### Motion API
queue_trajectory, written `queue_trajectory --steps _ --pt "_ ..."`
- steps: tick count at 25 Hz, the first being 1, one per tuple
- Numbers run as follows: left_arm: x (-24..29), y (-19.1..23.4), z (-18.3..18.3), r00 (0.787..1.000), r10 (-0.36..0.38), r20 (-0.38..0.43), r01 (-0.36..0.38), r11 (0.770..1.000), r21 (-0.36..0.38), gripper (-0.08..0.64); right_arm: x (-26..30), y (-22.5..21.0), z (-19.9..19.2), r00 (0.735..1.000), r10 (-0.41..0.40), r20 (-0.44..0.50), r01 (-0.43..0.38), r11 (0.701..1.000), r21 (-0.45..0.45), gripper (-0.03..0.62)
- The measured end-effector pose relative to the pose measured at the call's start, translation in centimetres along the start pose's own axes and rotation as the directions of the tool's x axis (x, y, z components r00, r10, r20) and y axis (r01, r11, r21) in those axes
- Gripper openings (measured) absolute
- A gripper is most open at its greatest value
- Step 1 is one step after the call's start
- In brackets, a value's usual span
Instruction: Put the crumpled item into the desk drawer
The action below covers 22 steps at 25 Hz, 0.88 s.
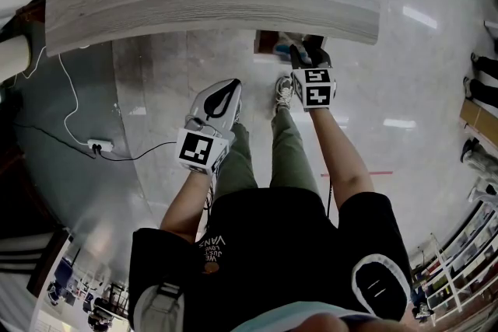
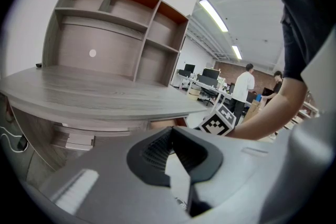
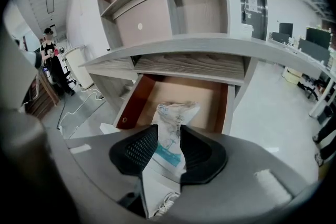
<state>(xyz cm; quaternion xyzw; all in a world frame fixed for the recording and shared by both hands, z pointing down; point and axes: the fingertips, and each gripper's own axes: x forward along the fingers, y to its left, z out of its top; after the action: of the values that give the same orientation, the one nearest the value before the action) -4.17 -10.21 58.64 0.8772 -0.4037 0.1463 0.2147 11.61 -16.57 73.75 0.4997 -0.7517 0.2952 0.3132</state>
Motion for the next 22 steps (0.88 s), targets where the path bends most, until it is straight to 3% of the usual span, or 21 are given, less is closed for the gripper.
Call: queue_trajectory --steps 22 --pt "-0.4 -0.8 0.4 0.999 -0.029 0.014 0.029 0.999 0.023 0.052 -3.0 -0.1 1.2 0.994 -0.028 0.110 0.018 0.995 0.096 0.124"
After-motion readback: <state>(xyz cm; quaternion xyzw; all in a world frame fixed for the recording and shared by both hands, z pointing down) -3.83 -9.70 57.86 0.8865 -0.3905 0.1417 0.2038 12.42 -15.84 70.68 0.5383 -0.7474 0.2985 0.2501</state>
